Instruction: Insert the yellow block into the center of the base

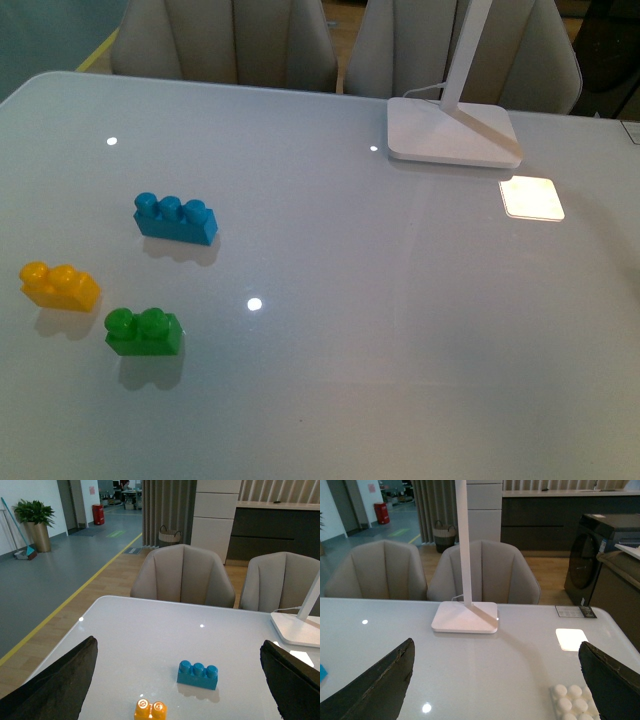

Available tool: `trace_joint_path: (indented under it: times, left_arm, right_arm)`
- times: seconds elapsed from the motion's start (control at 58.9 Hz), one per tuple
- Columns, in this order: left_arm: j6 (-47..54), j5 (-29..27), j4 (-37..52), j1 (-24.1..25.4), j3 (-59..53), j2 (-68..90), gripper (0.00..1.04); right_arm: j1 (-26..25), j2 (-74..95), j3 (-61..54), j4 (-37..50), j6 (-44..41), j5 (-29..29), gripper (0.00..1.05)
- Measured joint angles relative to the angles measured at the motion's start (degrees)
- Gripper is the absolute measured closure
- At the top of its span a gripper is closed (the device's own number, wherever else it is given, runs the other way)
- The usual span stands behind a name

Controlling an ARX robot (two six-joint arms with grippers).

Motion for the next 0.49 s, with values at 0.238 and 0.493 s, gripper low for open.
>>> trace_joint_path:
  times: [0.238,0.493]
  left_arm:
    - [0.0,0.0,0.0,0.0,0.0,0.0,0.07]
    - [0.0,0.0,0.0,0.0,0.0,0.0,0.07]
  right_arm:
    - [0.0,0.0,0.0,0.0,0.0,0.0,0.09]
    - [0.0,0.0,0.0,0.0,0.0,0.0,0.09]
